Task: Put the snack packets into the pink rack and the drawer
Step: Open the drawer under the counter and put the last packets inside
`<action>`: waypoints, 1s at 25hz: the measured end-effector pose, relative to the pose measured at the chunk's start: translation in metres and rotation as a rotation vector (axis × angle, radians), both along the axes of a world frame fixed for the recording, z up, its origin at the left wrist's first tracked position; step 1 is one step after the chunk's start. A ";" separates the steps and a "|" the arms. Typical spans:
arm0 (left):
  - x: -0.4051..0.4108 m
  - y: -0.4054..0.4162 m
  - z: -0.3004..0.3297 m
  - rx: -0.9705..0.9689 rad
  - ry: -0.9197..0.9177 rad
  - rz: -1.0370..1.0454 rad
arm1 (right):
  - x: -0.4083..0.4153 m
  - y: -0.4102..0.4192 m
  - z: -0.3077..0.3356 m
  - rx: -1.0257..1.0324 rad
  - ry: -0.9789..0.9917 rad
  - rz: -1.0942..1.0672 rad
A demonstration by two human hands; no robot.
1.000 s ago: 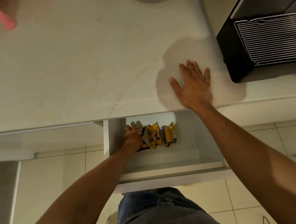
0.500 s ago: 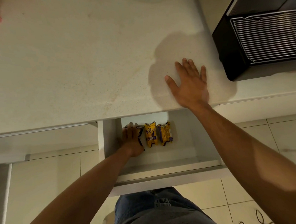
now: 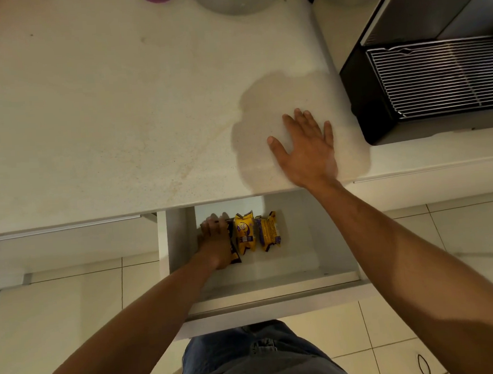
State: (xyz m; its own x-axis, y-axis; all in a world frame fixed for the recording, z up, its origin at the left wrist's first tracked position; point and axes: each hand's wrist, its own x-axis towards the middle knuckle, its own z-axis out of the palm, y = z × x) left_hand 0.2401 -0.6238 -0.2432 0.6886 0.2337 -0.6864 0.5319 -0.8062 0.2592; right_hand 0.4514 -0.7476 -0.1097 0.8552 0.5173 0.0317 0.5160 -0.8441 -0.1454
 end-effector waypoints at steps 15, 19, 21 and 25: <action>-0.066 -0.019 0.145 -0.498 -0.094 -0.412 | -0.003 0.001 0.005 -0.026 0.038 0.006; -0.077 -0.024 0.142 -0.467 -0.200 -0.367 | -0.003 0.000 0.004 -0.016 0.049 0.009; -0.078 -0.025 0.140 -0.454 -0.235 -0.342 | -0.002 0.000 0.003 -0.021 0.050 0.010; -0.082 -0.024 0.136 -0.356 -0.352 -0.270 | -0.001 -0.001 0.001 -0.028 0.047 0.015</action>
State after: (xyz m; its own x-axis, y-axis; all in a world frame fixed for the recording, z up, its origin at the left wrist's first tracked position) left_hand 0.1582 -0.6474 -0.1067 0.8936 -0.1861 -0.4086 0.1513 -0.7319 0.6644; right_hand 0.4503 -0.7483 -0.1088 0.8475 0.5303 -0.0233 0.5219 -0.8404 -0.1459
